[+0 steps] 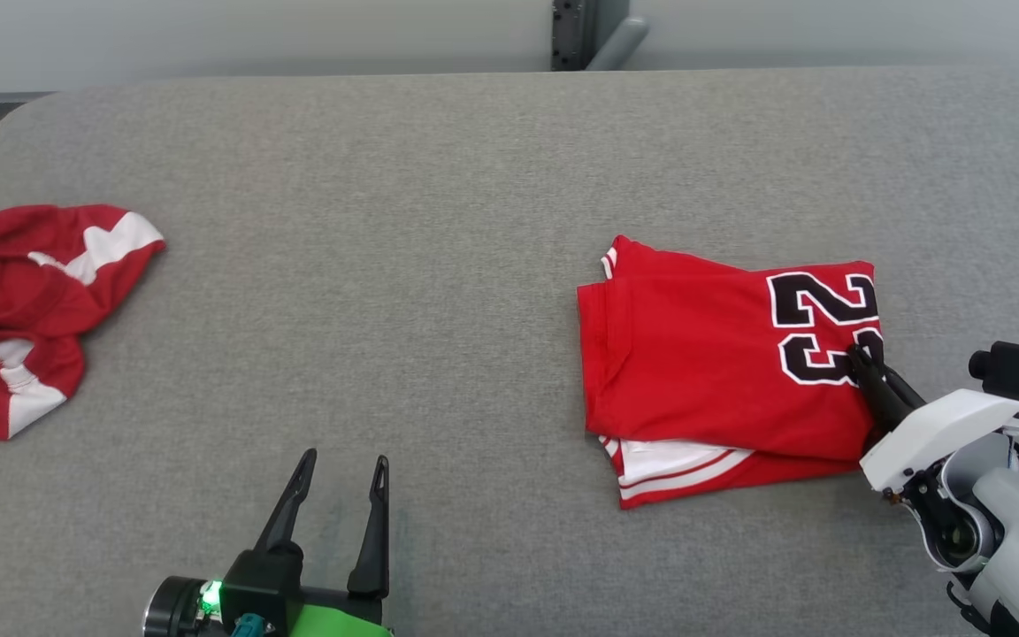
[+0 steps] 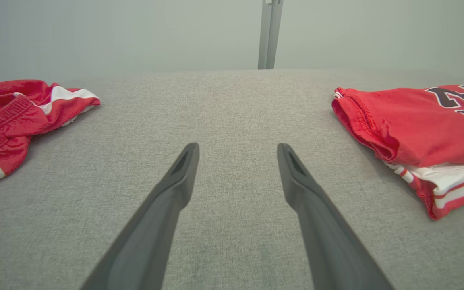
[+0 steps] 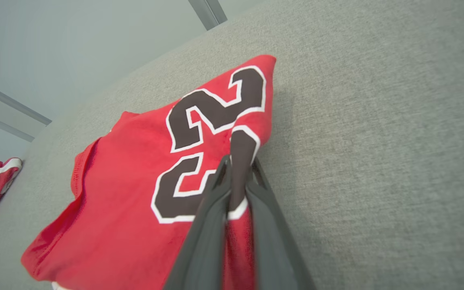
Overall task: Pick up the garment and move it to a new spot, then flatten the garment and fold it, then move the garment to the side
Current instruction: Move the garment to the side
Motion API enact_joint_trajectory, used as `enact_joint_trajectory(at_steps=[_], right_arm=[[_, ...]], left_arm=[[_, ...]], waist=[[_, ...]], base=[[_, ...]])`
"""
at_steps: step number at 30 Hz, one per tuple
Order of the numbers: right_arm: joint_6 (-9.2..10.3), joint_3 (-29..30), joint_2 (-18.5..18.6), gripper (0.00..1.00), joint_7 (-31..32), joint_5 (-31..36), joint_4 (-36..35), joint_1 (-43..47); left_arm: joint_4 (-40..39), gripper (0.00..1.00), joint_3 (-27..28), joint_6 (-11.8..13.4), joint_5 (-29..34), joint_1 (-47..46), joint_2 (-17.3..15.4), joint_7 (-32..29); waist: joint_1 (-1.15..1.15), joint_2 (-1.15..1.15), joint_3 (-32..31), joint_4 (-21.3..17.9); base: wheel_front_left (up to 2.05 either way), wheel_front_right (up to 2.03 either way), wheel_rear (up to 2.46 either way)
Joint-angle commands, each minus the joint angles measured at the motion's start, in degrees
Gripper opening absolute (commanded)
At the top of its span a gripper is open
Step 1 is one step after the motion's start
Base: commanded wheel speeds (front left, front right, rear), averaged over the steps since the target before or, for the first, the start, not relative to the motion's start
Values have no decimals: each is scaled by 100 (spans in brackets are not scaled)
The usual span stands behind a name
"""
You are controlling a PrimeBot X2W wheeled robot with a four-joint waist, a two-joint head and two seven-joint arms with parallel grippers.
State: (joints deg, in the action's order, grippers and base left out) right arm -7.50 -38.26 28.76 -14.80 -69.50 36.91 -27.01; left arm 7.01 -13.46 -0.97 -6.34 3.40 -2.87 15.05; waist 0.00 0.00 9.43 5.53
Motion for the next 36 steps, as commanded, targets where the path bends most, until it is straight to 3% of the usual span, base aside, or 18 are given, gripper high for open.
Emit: enact_joint_trajectory(at_steps=[1,14,21,27,36], right_arm=[[3,-5,50,0,-50,43,-43,-81],[2,614,-55,0,-43,594,-545,60],[2,836,-169,0,-44,781,-643,114],[2,977,-147,0,-44,910,-701,-85],[2,1011,310,0,-43,1329,-830,-783]], left_arm=[[-32,100,37,-3,71,-55,-5,11],[-224,100,276,-189,310,-269,-63,10],[-360,100,263,-270,420,-416,-98,10],[-541,100,146,-352,528,-699,-153,11],[-1014,100,-39,-443,606,-1240,-220,10]], waist=[[0,0,13,-406],[0,0,291,-1896],[0,0,472,-2348],[0,0,813,-2388],[0,0,1586,-1922]], base=[[0,0,0],[0,0,0],[0,0,0],[0,0,0],[0,0,0]])
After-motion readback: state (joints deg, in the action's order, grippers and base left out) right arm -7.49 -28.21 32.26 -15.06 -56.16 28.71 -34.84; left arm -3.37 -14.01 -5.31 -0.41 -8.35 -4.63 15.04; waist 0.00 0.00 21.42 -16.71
